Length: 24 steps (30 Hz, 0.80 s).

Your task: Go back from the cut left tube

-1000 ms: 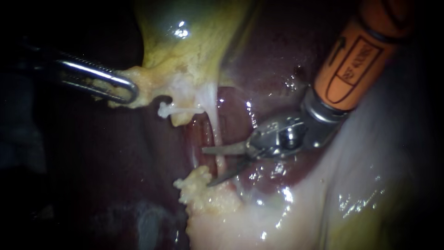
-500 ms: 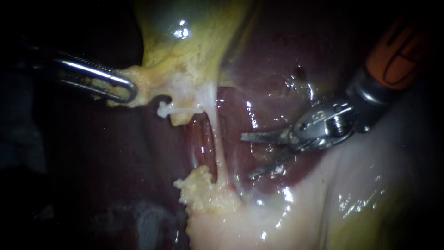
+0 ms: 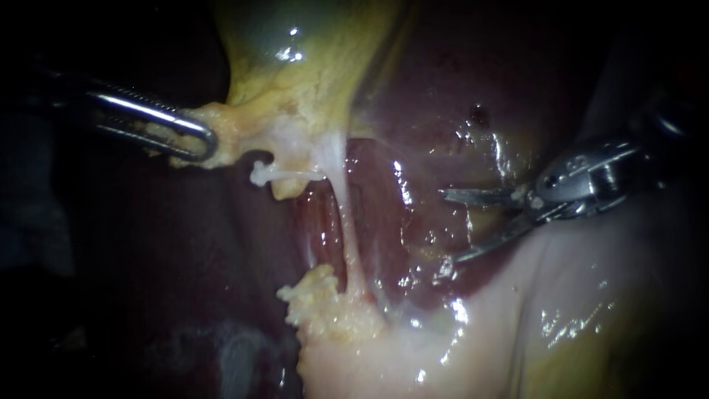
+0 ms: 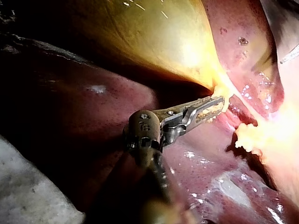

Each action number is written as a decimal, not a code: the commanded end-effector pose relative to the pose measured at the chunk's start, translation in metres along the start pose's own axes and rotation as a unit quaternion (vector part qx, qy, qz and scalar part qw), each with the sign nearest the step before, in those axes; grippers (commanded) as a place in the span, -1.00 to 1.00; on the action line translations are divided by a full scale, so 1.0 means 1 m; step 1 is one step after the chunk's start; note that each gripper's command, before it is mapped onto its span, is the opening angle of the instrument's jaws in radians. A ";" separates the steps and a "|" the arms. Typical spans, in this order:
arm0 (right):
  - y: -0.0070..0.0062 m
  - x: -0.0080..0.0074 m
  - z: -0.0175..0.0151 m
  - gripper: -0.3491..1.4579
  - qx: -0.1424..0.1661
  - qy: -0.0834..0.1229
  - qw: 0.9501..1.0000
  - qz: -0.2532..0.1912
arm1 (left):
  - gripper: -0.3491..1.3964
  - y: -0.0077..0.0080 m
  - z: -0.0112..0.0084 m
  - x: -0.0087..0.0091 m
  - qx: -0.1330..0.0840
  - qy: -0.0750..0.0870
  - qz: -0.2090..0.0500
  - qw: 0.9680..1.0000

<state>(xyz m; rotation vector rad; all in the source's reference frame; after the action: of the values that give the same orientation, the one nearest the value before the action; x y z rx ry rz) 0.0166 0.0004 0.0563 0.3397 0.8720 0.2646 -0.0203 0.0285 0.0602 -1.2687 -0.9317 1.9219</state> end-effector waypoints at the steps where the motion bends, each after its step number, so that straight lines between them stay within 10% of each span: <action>1: -0.0001 0.0001 0.0000 0.97 0.001 0.000 1.000 0.000 | -1.00 0.0000 0.0000 0.0000 0.000 0.000 0.000 1.000; 24: -0.0002 0.0001 -0.0002 0.99 0.001 0.000 1.000 0.000 | -1.00 -0.0044 0.0058 -0.0014 0.018 0.005 0.022 1.000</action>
<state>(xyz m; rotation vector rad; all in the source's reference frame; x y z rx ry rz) 0.0166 0.0003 0.0560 0.3409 0.8727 0.2640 -0.0249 0.0285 0.0664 -1.2918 -0.8633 1.9590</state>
